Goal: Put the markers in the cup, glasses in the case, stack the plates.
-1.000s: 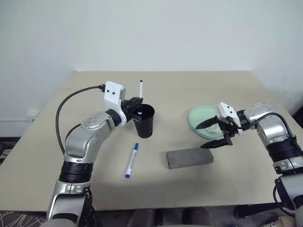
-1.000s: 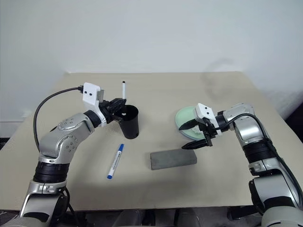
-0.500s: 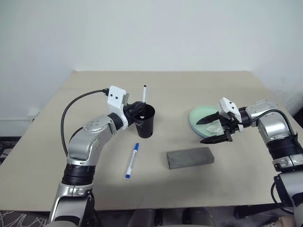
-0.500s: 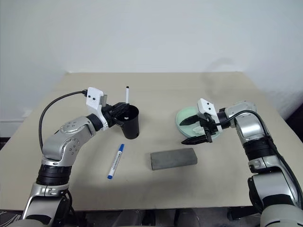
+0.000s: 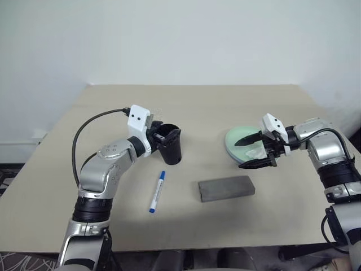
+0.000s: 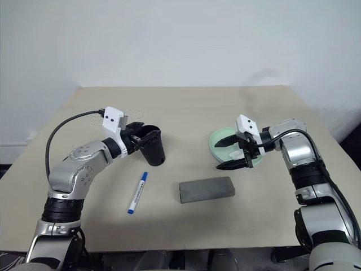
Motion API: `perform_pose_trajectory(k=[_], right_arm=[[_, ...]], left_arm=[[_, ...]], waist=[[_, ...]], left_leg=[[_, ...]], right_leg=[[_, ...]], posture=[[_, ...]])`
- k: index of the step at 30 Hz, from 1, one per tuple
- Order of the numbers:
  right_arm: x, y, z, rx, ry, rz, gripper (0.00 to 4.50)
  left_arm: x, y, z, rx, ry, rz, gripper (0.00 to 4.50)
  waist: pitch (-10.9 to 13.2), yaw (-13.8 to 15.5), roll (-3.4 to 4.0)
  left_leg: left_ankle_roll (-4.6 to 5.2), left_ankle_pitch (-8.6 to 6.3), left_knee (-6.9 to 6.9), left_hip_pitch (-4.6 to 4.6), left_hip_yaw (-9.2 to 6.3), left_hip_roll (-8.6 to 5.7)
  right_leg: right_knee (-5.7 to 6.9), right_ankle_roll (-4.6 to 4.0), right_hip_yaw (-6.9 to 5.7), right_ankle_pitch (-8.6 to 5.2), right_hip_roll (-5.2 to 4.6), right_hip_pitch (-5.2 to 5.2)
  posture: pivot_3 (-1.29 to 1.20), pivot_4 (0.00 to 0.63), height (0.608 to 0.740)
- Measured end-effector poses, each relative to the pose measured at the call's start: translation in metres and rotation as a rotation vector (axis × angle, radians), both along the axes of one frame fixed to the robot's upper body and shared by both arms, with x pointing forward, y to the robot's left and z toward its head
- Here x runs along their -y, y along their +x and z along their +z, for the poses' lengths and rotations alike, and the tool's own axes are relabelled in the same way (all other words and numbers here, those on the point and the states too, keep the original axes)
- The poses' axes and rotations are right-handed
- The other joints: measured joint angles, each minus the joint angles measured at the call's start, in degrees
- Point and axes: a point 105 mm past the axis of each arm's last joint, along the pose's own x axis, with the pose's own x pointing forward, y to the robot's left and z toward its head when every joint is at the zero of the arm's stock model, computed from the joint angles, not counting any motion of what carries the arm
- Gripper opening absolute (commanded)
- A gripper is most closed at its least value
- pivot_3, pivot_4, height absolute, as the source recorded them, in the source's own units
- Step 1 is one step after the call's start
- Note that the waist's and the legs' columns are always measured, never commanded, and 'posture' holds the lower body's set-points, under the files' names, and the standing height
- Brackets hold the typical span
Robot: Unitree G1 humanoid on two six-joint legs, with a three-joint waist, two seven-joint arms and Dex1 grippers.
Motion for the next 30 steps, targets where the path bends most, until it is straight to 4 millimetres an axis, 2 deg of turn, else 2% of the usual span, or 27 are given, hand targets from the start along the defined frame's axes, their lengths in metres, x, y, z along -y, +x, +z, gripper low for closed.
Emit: perform_pose_trajectory(k=[3,8,11,14,17,19,24,27,30], right_arm=[[-0.001,0.0,-0.001,-0.005,0.005,0.001,4.35],[-0.002,0.0,-0.002,-0.001,0.007,0.006,4.35],[-0.003,0.0,-0.002,-0.001,0.006,0.007,4.35],[-0.003,0.0,-0.002,0.001,0.006,0.008,4.35],[-0.003,0.0,-0.002,0.002,0.004,0.009,4.35],[-0.003,0.0,-0.002,0.003,0.002,0.009,4.35],[-0.003,0.0,-0.003,0.001,0.002,0.012,4.35],[-0.003,0.0,-0.003,-0.001,0.001,0.015,4.35],[-0.003,-0.001,-0.003,-0.002,0.001,0.018,4.35]], left_arm=[[-0.006,-0.005,0.014,0.004,0.0,-0.004,3.94],[-0.013,-0.019,0.064,0.045,-0.063,-0.065,3.94],[-0.018,-0.026,0.069,-0.004,-0.08,-0.088,3.94],[-0.026,-0.032,0.056,-0.114,-0.031,-0.073,3.94],[-0.032,-0.046,0.033,-0.275,0.019,-0.062,3.94],[-0.03,-0.056,0.018,-0.378,0.037,-0.077,3.94],[-0.027,-0.067,-0.005,-0.52,0.083,-0.064,3.94],[-0.022,-0.073,-0.034,-0.612,0.133,-0.042,3.94],[-0.015,-0.075,-0.053,-0.663,0.157,-0.018,3.94]], waist=[[0.0,0.0,-0.04],[0.1,-0.1,-0.06],[0.1,-0.1,-0.05],[0.1,-0.1,-0.06],[0.1,-0.3,-0.05],[0.1,-0.3,-0.07],[0.1,-0.3,-0.08],[0.1,-0.3,-0.08],[0.1,-0.3,-0.09]], left_leg=[[0.0,0.0,0.0,0.0,0.0,0.0],[-0.01,0.0,0.0,0.0,0.0,0.0],[-0.03,0.02,-0.01,0.01,0.0,0.0],[-0.04,0.02,0.0,0.01,0.0,0.01],[-0.05,0.03,-0.01,0.01,0.0,0.01],[-0.05,0.03,-0.01,0.01,0.01,0.01],[-0.19,0.11,-0.05,0.05,0.01,0.01],[-0.26,0.15,-0.16,0.09,0.04,0.01],[-0.27,0.15,-0.18,0.08,0.04,0.01]], right_leg=[[0.0,0.05,-0.01,-0.03,0.01,-0.01],[-0.01,0.25,-0.11,-0.15,0.02,0.02],[0.0,0.26,-0.21,-0.16,0.08,0.02],[0.03,0.26,-0.26,-0.16,0.11,0.02],[0.03,0.26,-0.28,-0.17,0.11,0.03],[0.03,0.26,-0.28,-0.17,0.11,0.04],[0.06,0.25,-0.26,-0.16,0.12,0.03],[0.06,0.25,-0.21,-0.16,0.12,0.0],[0.07,0.24,-0.18,-0.16,0.09,-0.02]], posture=[[0.0,0.0,0.7],[0.0,0.0,0.7],[0.0,0.0,0.7],[0.0,0.0,0.7],[0.0,0.0,0.7],[0.0,0.0,0.7],[0.0,0.0,0.7],[0.0,0.0,0.7],[0.0,0.0,0.7]])
